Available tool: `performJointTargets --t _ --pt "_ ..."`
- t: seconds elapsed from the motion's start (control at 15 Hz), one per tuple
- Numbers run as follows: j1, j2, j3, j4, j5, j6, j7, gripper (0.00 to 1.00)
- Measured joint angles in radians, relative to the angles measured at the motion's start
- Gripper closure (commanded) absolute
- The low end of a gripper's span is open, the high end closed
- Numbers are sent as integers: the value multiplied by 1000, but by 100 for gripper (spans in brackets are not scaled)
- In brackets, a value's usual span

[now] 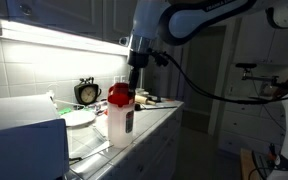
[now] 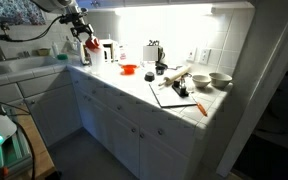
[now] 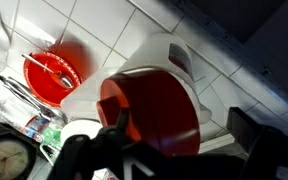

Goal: Put the red lid on the jar

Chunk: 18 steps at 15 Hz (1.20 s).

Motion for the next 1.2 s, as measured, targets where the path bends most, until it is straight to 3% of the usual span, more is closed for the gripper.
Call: performJointTargets --t 1.2 --pt "-5 60 0 89 284 -30 -230 0"
